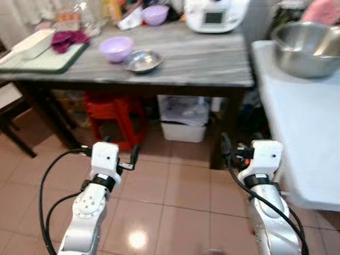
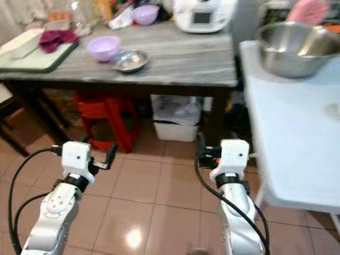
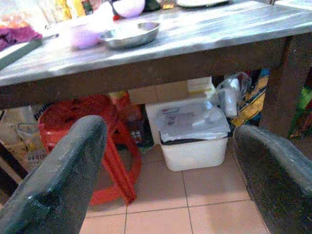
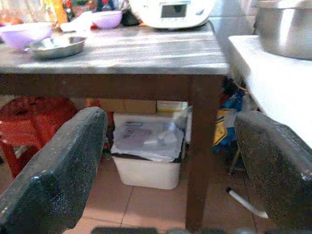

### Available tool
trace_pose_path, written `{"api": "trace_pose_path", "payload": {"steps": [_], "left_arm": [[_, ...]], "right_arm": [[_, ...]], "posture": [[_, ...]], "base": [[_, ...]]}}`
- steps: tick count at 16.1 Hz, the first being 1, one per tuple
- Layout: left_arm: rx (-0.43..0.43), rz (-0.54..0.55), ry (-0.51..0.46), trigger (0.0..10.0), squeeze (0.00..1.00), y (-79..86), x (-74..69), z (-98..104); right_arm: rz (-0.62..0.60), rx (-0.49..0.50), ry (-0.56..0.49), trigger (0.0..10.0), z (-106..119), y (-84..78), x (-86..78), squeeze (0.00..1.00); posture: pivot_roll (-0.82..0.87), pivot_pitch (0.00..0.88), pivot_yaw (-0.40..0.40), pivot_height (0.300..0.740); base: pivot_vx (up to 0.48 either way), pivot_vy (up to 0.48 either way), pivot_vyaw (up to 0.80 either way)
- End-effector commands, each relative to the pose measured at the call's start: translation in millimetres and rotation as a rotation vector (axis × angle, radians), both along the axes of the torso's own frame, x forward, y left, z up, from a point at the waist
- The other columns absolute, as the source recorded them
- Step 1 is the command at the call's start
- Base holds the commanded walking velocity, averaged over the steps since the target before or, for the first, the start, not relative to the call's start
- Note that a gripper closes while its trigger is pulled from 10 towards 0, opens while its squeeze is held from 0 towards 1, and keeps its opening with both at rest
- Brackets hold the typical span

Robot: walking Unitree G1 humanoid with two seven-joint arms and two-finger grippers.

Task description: Setting the table

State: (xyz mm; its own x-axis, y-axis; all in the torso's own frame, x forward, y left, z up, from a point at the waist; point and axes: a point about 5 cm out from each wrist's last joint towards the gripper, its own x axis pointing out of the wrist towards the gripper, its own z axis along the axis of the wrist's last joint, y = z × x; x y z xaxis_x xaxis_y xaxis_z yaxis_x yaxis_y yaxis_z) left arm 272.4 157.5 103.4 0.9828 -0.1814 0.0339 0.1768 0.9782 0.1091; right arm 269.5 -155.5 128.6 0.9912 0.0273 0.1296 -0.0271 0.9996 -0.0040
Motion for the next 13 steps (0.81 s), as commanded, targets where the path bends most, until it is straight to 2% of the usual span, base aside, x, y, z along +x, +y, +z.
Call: {"api": "trace_pose_path", "payload": {"steps": [1,8,13], "left_arm": [[-0.011,-0.006,-0.002,10.0,0.0,-1.8,-1.1,1.2],[-0.022,-0.009,-0.018,10.0,0.0,-1.2,0.8,7.8],[-0.022,-0.018,-0.014,10.0,0.0,-4.2,0.9,7.4]], "right_arm": [[-0.005,-0.005,0.0,10.0,1.5,-2.1,-0.7,0.0],[0.009,-0.01,-0.013,10.0,5.1,-2.2,-0.1,0.0],[0.014,-0.006,-0.008,10.0,3.4,1.4,-0.8,0.0]], "posture": [[-0.15,0.103,0.088,0.74],[-0.15,0.105,0.086,0.74],[-0.14,0.106,0.09,0.74]], "base": [[0.0,-0.334,-0.46],[0.0,-0.334,-0.68],[0.0,-0.324,0.0]]}}
